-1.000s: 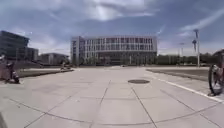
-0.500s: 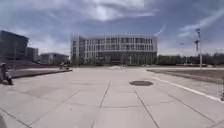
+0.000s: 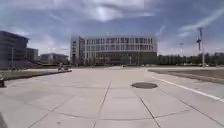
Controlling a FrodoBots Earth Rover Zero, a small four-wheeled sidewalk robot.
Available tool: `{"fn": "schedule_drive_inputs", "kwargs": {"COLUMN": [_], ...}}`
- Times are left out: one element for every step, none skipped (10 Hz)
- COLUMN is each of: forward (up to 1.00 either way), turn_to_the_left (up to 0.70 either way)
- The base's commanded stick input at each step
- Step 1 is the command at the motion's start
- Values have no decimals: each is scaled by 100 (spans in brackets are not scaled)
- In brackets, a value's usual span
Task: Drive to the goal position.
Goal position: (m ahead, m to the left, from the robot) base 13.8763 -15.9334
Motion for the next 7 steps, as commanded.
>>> {"fn": "schedule_drive_inputs", "kwargs": {"forward": [70,70,70,70,70,70,70], "turn_to_the_left": [0,0,0,0,0,0,-6]}}
